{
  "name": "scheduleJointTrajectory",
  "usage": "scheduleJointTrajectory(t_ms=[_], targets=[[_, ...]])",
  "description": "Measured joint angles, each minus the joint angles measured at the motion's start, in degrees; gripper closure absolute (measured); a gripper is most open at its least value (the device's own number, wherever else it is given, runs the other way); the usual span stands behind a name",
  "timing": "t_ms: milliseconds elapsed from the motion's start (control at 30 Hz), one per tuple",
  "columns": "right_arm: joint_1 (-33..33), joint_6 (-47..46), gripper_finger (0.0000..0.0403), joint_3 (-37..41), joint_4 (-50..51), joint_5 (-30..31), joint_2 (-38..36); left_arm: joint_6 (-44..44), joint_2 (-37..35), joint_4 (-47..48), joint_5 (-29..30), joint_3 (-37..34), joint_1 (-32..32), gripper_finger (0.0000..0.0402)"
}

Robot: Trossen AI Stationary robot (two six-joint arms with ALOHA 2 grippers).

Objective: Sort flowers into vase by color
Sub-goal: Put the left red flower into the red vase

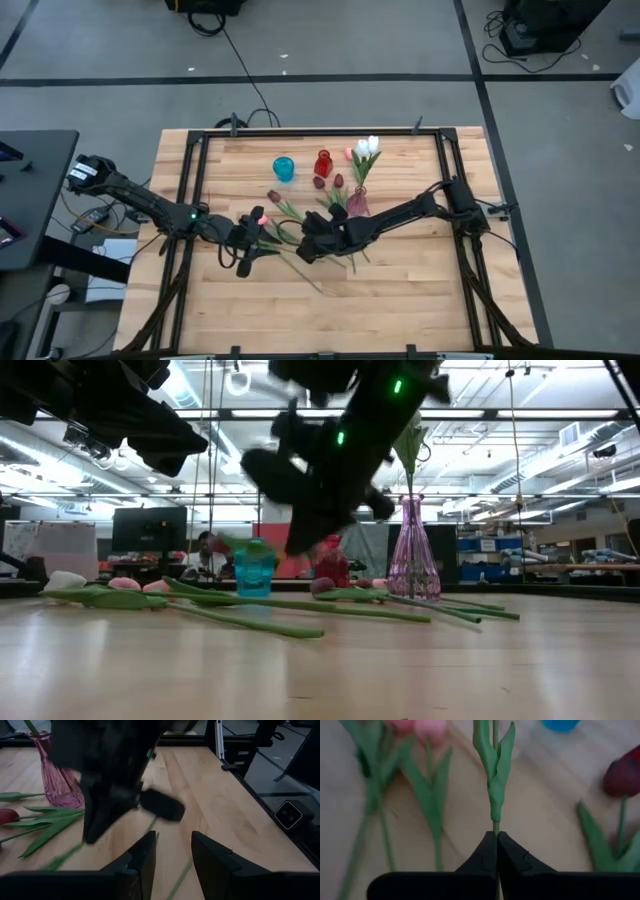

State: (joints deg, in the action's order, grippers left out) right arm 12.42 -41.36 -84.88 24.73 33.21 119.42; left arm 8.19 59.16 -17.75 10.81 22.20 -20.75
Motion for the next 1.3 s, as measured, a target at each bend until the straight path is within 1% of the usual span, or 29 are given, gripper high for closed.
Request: scheduleJointTrajectory(t_ms=[100,367,500,600,700,767,833,967,1033,1100,1200,1300], targets=[[2.5,1.0,0.0396,0.0,1.3,4.3,-3.8,0.6,0.0,0.0,0.0,0.0,0.0,0.0271],[8.9,1.0,0.0396,-0.1,10.0,14.5,-13.6,1.4,0.0,0.0,-0.5,0.0,0.0,0.0271],[11.7,0.6,0.0396,0.5,13.9,16.7,-16.3,0.7,0.1,-0.2,-0.4,0.0,0.0,0.0271],[12.4,0.5,0.0396,4.7,11.2,16.6,-18.9,-0.6,0.1,-1.1,0.0,0.0,0.0,0.0271],[11.7,1.0,0.0396,12.9,1.8,13.7,-21.6,-1.9,0.1,-1.7,0.4,0.0,0.0,0.0271],[10.7,3.0,0.0396,19.7,-8.2,11.7,-23.1,-2.2,0.1,-2.3,0.7,0.0,0.0,0.0271],[9.5,6.4,0.0396,26.6,-20.8,9.5,-24.4,-2.7,0.1,-2.3,2.0,0.0,0.0,0.0271],[6.9,16.5,0.0396,39.1,-51.0,2.5,-24.8,-3.0,0.1,-2.3,5.9,0.0,0.0,0.0271],[5.5,20.9,0.0396,43.9,-64.9,-0.9,-24.8,-3.0,0.1,-2.7,7.5,0.0,0.0,0.0271],[4.2,25.1,0.0396,47.4,-75.6,-3.3,-24.9,-2.3,0.3,-4.2,8.2,0.0,0.0,0.0271],[2.9,31.4,0.0396,49.4,-84.8,-7.1,-24.9,-2.0,2.9,-9.5,8.5,0.1,0.0,0.0271],[2.2,36.0,0.0396,48.6,-86.7,-11.4,-24.9,-1.8,7.3,-14.9,8.5,0.4,0.2,0.0271]])
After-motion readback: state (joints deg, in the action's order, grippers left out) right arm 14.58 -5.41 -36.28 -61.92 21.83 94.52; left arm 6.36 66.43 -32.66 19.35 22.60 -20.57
